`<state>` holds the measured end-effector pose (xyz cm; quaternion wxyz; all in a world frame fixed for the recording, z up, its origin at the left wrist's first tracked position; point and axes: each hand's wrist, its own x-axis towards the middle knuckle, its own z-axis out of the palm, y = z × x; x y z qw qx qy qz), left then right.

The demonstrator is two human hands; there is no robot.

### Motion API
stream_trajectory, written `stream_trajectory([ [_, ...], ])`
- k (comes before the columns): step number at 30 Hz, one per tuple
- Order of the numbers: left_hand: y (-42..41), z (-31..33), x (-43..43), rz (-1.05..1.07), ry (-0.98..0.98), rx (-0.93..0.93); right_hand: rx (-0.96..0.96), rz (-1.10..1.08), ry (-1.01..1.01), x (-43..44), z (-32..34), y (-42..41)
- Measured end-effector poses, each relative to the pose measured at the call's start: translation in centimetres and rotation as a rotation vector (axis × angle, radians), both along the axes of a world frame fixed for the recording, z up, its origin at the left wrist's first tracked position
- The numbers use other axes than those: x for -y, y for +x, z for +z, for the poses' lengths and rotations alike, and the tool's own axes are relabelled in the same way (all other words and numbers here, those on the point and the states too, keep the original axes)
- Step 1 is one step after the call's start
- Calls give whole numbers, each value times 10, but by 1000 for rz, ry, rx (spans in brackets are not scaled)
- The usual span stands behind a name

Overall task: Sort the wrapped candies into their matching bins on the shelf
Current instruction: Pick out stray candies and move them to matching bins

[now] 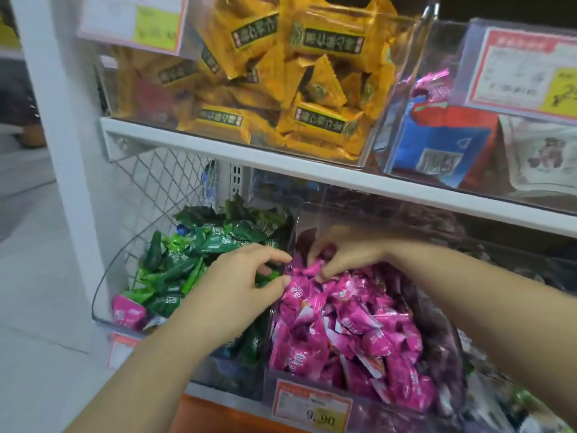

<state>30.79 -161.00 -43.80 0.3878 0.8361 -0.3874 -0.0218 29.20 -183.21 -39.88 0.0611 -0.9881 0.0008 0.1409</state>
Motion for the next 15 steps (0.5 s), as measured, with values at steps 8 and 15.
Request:
stream_trajectory([
  [8,-3,1,-1,3,-15,-19,125,96,-117,34,14,-34],
  [15,-2,-1,2,7,-22,-26,218,19,-160,61,14,-55],
])
